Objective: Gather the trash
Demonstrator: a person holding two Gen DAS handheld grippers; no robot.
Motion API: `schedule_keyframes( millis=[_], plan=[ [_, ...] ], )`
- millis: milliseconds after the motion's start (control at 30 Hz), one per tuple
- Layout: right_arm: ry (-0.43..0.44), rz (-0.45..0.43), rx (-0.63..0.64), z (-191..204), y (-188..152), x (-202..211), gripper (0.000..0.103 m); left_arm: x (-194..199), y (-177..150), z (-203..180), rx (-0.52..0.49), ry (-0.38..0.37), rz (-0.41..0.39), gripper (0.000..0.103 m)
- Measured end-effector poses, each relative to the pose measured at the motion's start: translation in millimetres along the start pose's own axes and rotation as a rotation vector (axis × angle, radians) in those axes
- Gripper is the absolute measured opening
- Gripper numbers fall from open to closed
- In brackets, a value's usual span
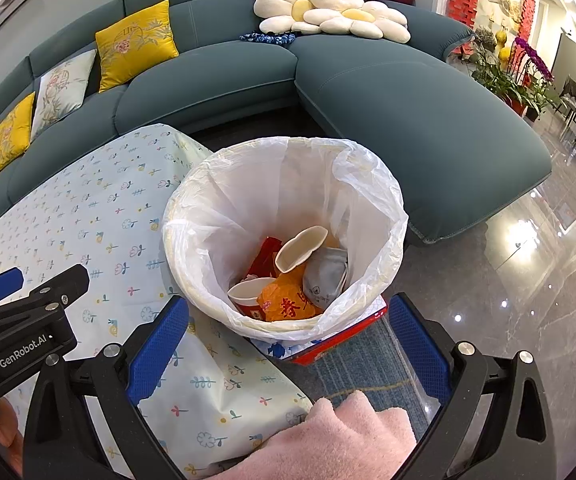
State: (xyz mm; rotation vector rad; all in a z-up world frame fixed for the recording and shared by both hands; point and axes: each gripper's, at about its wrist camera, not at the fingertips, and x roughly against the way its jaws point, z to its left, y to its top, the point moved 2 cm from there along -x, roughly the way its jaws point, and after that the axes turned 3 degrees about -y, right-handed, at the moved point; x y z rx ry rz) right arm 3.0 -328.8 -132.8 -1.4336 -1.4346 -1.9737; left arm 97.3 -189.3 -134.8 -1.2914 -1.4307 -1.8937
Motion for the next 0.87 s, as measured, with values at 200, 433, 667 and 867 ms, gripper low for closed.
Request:
schedule_keyframes(
  millis=[200,433,667,867],
  plan=[
    [-0.003,-0.002,-0.001,-0.4,0.7,-1.5,0.096,-0.5,-0.1,0.0,0.000,0.001,-0.002,0.085],
    [-0.010,0.000,-0.006,-2.4,-0.2,-1.8,0.096,-0.9,-0.4,-0.8,-0.004,0.001,-0.001,0.085],
    [-0.014,0.000,-0.011,-4.2,0.0,-3.1,0.096,-2.0,-3.1,-5.0,-0.018,-0.005,0.005,0.085],
    [-0.020,0.004,-0.021,-8.7,-2.1,-4.8,0.096,-2.3,-4.9,-8.4,-0.031,-0.019,0.009,0.085]
  ],
)
